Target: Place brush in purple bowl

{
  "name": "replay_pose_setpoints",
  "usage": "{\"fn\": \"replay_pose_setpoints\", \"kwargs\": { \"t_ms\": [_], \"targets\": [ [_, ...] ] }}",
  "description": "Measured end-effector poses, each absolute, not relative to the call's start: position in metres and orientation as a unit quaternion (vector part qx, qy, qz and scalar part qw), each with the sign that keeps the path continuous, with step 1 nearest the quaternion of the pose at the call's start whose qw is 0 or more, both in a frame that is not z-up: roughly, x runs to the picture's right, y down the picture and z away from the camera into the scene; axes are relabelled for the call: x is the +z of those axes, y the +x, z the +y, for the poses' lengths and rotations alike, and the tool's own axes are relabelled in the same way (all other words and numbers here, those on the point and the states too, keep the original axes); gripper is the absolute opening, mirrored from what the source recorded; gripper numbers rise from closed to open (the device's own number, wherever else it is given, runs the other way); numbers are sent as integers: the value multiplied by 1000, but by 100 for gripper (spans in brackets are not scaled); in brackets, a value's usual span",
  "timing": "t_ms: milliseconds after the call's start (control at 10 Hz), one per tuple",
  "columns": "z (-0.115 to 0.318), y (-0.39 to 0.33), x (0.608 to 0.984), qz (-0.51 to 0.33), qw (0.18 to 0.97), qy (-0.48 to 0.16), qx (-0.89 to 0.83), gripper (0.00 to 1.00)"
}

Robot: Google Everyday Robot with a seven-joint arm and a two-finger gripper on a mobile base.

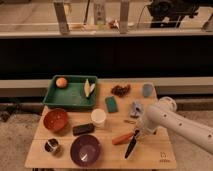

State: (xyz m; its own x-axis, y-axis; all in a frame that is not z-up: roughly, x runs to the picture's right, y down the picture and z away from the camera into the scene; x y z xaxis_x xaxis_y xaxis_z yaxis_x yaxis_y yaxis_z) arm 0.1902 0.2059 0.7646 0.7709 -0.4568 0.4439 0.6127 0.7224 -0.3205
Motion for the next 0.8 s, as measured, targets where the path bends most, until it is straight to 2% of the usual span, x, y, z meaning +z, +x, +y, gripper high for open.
{"fn": "replay_pose_setpoints", "kwargs": {
  "t_ms": [200, 600, 800],
  "targets": [
    [185, 187, 752, -170, 916, -204, -302, 26],
    [180, 147, 741, -195, 894, -177, -363, 26],
    [179, 122, 717, -224, 861, -152, -431, 26]
  ]
}}
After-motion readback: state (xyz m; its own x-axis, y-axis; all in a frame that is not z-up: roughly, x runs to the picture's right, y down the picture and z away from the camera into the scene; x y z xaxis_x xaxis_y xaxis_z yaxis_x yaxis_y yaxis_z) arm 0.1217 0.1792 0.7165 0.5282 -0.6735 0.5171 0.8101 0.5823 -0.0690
